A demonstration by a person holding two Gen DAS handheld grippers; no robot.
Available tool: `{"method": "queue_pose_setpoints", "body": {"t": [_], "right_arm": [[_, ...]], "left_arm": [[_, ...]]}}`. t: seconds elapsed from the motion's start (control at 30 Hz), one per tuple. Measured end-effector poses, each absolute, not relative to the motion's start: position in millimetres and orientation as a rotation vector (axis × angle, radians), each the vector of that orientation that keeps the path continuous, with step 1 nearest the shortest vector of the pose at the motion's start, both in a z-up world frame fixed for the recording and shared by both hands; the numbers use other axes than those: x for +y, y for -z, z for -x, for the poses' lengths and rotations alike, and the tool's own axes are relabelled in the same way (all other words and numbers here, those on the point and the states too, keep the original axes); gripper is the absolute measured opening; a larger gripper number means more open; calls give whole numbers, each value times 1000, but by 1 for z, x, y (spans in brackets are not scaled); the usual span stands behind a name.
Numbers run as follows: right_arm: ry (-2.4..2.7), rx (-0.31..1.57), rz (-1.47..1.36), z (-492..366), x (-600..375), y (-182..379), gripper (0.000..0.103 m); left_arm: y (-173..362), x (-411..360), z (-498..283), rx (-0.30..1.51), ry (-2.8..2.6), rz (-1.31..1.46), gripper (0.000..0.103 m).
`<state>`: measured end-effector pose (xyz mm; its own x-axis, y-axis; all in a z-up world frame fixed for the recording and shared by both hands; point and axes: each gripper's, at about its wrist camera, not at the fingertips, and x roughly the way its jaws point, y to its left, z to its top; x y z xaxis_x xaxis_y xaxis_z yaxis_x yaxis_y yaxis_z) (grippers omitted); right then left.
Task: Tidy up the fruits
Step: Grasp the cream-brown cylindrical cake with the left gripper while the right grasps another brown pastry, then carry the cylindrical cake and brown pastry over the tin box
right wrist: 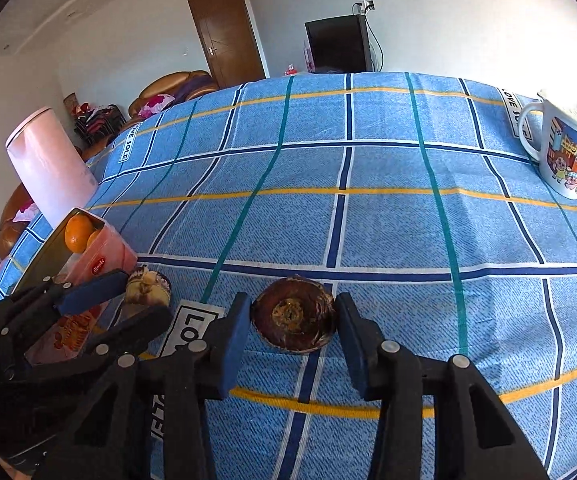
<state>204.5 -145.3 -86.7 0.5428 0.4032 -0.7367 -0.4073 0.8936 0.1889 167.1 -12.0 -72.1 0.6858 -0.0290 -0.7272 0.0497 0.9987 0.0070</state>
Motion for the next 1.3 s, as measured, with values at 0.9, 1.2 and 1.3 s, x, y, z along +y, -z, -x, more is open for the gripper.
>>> {"method": "queue_pose_setpoints", "body": {"t": [0.9, 1.2, 1.3], "right_arm": [[-490, 743, 3, -187, -150, 69, 45], [-499, 672, 17, -179, -150, 62, 45], [-500, 652, 22, -176, -150, 60, 45]], "left_arm": [[58, -4, -163, 712, 49, 53, 35], [51, -2, -154, 640, 32, 57, 35], [50, -1, -152, 625, 30, 58, 35]]}}
